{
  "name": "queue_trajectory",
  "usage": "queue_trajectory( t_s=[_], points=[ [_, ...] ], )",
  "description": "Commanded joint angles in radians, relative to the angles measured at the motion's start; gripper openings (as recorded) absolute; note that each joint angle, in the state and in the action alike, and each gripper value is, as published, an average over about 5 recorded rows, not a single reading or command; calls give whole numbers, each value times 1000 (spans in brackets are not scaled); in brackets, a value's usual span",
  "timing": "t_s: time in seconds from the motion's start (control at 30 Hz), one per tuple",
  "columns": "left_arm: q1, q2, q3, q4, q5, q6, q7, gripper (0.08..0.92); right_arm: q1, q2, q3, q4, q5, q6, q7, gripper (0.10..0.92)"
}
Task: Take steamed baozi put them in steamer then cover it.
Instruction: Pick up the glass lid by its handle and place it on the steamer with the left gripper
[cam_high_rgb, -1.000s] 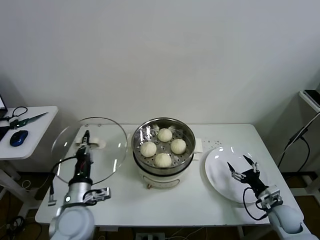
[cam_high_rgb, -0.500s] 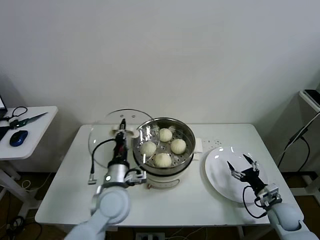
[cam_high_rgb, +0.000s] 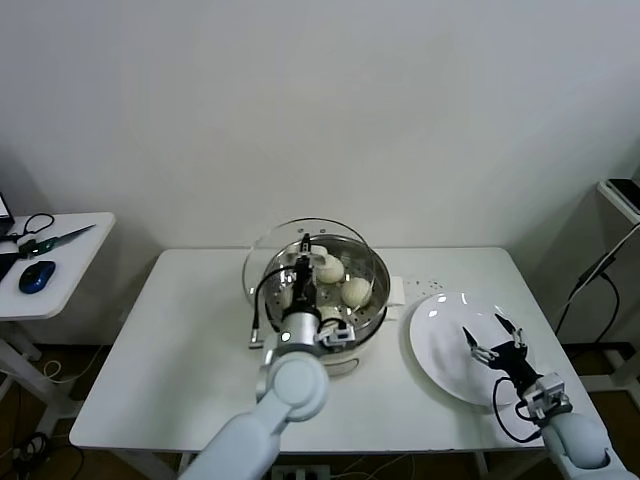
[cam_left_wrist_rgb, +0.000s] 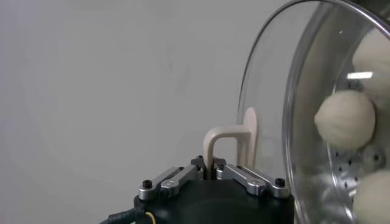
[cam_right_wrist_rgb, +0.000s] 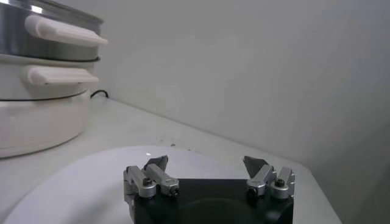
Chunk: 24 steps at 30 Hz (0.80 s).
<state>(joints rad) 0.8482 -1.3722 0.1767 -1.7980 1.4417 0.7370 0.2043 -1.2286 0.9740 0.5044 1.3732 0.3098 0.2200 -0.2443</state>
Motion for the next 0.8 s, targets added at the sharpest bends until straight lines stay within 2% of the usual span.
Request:
queue_trajectory(
  t_s=[0.03,0.27,0.8],
  points=[
    [-47,-119,45,117,44,48,45,151,-5,6,13,-6,-15,6,-2,823],
    [-38,-124,30,135,95,48,119,151,-3,11,10,-14,-28,11,-3,823],
    [-50,-122,15,165,95,48,127,151,-2,20,12,-24,-46,21,-5,823]
  ],
)
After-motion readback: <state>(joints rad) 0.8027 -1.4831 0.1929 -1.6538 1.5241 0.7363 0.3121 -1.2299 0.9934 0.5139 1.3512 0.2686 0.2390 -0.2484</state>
